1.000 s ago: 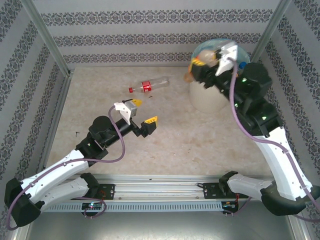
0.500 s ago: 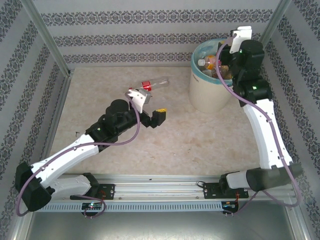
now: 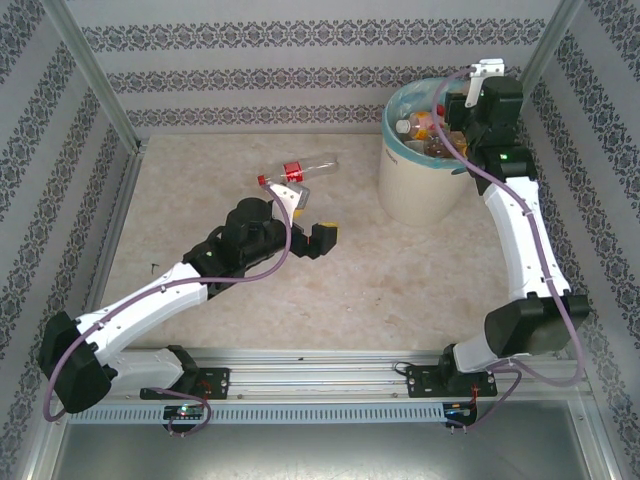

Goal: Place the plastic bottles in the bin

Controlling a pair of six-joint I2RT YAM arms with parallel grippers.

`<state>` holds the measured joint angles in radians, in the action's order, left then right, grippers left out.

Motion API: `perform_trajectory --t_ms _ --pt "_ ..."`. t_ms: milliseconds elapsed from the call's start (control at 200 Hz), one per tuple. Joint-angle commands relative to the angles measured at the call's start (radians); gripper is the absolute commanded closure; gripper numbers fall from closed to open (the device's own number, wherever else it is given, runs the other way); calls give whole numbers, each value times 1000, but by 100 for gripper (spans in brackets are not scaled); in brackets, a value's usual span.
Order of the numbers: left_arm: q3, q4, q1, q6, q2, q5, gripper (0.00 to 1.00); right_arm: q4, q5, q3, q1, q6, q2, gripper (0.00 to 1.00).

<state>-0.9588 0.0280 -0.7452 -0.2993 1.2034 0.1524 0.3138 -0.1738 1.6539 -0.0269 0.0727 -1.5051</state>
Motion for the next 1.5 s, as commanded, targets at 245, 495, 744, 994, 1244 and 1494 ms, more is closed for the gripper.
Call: perform_trajectory --t_ms 245,495,744,994,1244,1494 --pt "24 -23 -5 -9 -46 -27 0 -9 109 -137 35 -32 -90 66" --pt "40 -10 -6 -5 -39 -36 0 1 59 -237 36 13 -127 67" --pt "35 -19 -5 4 -26 -33 0 28 47 -259 36 22 -200 68" --pt "39 -28 -6 17 -31 -48 0 47 44 -236 38 18 -241 68" --pt "37 -32 -5 33 -31 -59 0 128 119 -119 34 -40 -186 44" --pt "35 -20 -5 28 -26 -54 0 116 173 -45 30 -135 -26 20"
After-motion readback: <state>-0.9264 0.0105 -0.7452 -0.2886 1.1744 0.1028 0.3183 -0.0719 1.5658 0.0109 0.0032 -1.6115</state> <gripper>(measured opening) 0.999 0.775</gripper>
